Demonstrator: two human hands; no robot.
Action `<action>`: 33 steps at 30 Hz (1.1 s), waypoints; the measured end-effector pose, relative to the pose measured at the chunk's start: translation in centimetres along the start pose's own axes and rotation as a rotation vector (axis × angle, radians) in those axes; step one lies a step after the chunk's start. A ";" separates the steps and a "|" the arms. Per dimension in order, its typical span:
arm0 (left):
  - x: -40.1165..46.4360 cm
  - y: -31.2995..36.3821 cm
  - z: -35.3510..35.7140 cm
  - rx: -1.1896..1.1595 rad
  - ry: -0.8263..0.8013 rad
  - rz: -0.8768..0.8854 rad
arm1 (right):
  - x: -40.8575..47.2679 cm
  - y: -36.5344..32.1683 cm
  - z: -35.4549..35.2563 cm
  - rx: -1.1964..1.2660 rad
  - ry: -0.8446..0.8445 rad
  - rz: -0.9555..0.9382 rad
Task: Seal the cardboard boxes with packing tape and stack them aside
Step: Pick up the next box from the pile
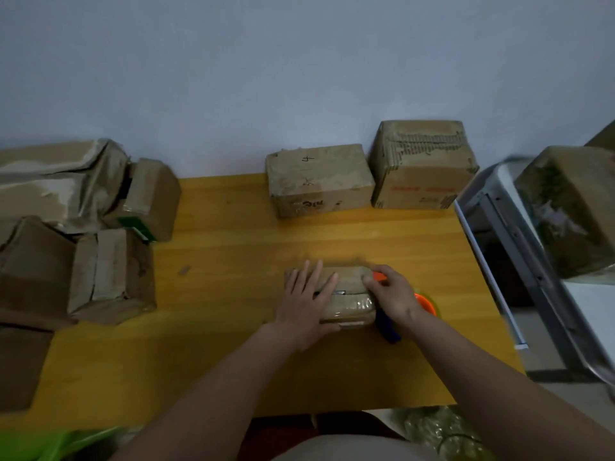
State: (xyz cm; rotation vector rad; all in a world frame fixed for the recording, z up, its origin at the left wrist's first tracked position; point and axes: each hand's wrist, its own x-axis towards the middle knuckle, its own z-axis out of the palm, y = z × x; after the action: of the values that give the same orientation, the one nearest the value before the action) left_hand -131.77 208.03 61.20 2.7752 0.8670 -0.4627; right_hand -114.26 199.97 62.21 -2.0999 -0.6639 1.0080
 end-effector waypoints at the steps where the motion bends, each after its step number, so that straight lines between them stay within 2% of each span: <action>1: 0.0 0.1 0.0 0.004 0.007 -0.016 | 0.1 0.4 -0.2 -0.036 0.062 0.003; 4: 0.3 0.0 -0.3 0.022 0.016 -0.026 | -0.1 2.3 -0.8 -0.274 0.293 0.096; 6: 0.5 -0.2 -0.4 0.033 0.014 -0.017 | -0.4 4.0 -0.8 -0.423 0.331 0.191; 13: 0.8 -1.0 -0.2 -0.023 0.056 0.024 | -0.9 6.1 0.2 -0.701 0.039 0.192; 16: 1.1 -1.3 -0.3 -0.053 0.037 0.009 | -1.0 5.7 -0.6 -0.599 0.098 0.180; 19: 1.2 -2.0 -0.8 -0.101 -0.018 0.028 | -0.7 4.9 -2.8 -0.344 0.163 0.132; 22: 1.4 -3.0 -1.4 -0.132 -0.057 0.091 | -1.4 2.7 -5.2 -0.089 0.104 0.067; 25: 1.5 -3.3 -1.7 -0.207 -0.005 0.063 | -2.2 0.3 -6.5 0.054 0.098 0.030; 27: 1.4 -3.2 -1.8 -0.194 0.001 0.054 | -2.4 -0.9 -6.7 0.062 0.167 -0.008; 30: 0.9 -3.2 -1.3 -0.055 -0.014 0.074 | -2.8 -2.5 -6.5 0.013 0.267 -0.080; 33: 0.7 -3.1 -0.4 -0.019 0.027 0.065 | -2.8 -4.2 -5.7 -0.122 0.241 -0.152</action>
State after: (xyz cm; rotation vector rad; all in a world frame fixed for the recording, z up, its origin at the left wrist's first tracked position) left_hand -132.92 211.00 61.01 2.7890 0.7797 -0.4055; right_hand -111.76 198.51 69.28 -2.1933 -0.7642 0.6323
